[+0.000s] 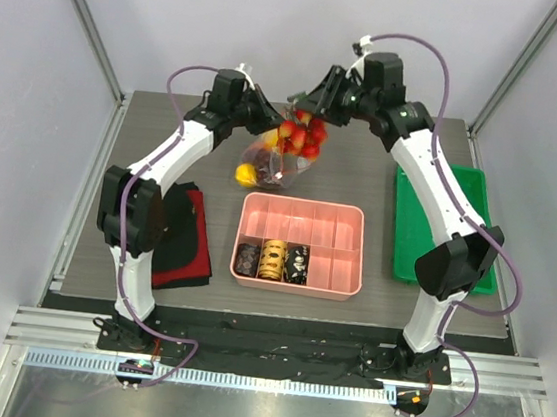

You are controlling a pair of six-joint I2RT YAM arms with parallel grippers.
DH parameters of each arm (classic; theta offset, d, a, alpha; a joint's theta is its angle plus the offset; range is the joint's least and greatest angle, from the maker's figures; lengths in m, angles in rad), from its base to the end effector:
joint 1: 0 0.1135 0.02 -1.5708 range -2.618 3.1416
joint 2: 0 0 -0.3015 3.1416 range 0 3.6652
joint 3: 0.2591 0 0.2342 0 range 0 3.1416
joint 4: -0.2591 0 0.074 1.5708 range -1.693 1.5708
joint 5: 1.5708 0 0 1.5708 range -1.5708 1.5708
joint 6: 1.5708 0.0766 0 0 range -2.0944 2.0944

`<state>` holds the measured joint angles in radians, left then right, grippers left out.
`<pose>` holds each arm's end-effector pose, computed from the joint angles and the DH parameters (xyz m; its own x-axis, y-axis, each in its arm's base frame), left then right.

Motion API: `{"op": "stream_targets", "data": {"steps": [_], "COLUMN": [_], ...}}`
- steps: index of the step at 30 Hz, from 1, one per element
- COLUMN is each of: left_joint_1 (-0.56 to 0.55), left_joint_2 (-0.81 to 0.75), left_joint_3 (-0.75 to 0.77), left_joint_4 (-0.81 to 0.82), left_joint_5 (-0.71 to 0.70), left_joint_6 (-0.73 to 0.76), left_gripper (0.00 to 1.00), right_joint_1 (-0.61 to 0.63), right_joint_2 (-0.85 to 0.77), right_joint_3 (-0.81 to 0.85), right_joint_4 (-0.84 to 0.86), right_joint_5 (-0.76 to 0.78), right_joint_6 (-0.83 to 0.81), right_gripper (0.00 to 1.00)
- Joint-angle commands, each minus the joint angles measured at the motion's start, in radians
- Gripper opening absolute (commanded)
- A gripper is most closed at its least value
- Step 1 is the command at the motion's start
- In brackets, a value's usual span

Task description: Open the zip-top bag and remove the fake food

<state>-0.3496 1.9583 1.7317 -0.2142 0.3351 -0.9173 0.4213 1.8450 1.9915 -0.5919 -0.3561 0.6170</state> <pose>0.4615 -0.1951 0.3378 -0.7224 -0.5347 -0.4384 0.0483 0.5935 -0.8034 0.3983 0.2077 0.4333 -0.7085 0.2767 -0.6491 -0.3193 0.6946 0.6446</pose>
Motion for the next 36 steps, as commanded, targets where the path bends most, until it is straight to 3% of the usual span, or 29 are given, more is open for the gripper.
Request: {"op": "stream_targets", "data": {"steps": [1,7,14,23,30,36], "left_joint_1": [0.003,0.003,0.001,0.004,0.003,0.004], "left_joint_2": [-0.029,-0.035,-0.052,-0.073,-0.111,-0.121], "left_joint_3": [0.025,0.031,0.023,0.04,0.0,-0.015], "left_joint_4": [-0.014,-0.011,-0.01,-0.027,-0.024,-0.022], "left_joint_5": [0.013,0.009,0.022,0.032,0.047,0.056], "left_joint_6": [0.038,0.034,0.021,0.029,0.023,0.009], "left_gripper": [0.0,0.0,0.0,0.0,0.0,0.0], "right_joint_1": [-0.003,-0.029,-0.153,-0.357,-0.426,-0.473], "right_joint_2": [-0.029,-0.131,-0.395,-0.659,-0.719,-0.687], "right_joint_3": [0.193,0.19,-0.145,-0.433,-0.618,-0.773], "right_joint_4": [-0.005,-0.107,-0.201,-0.365,-0.359,-0.296], "right_joint_5": [-0.046,0.113,0.4,0.603,0.761,0.778], "right_joint_6": [0.059,0.02,-0.049,-0.186,-0.204,-0.185], "right_gripper": [0.01,0.01,0.01,0.01,0.01,0.01]}}
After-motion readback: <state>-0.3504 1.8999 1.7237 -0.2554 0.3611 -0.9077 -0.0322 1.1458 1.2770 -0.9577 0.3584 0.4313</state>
